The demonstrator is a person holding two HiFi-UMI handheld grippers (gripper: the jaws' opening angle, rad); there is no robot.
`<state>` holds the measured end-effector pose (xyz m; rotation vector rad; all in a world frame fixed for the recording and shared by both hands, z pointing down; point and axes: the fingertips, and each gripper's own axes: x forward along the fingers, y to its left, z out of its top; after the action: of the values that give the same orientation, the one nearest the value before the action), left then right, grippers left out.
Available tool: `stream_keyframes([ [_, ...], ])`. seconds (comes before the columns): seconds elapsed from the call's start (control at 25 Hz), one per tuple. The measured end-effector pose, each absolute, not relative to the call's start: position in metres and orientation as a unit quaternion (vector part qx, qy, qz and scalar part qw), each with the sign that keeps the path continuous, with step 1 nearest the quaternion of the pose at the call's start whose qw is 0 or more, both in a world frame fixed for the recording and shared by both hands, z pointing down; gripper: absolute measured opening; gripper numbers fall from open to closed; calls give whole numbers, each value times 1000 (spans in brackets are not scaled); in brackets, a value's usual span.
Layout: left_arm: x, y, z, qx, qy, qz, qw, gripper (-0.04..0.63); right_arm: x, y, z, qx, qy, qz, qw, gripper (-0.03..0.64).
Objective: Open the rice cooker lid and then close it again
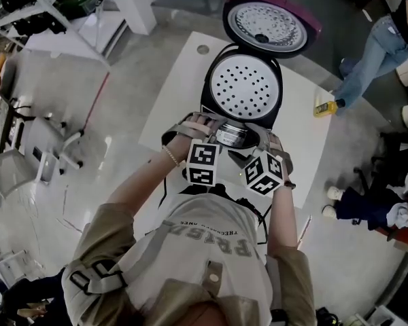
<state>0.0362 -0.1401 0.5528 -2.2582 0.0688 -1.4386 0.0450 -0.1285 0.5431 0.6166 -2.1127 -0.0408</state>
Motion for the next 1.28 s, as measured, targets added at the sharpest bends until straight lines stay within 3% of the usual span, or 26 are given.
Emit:
stream_keyframes([
  [0.4, 20, -143, 520, -886, 79, -434, 143, 456, 45, -137, 493, 375, -889, 49, 257, 357],
  [0.72, -8, -171, 484, -919, 141, -355, 98, 456, 69, -142, 461, 454, -874, 81, 149, 357],
  [1.04, -9, -199, 456, -941, 195, -270, 56, 455, 102, -149, 438, 497, -858, 102, 80, 357],
  [1.28, -3, -233, 439, -939, 209, -263, 71, 455, 132, -179, 411, 509, -854, 83, 61, 357],
])
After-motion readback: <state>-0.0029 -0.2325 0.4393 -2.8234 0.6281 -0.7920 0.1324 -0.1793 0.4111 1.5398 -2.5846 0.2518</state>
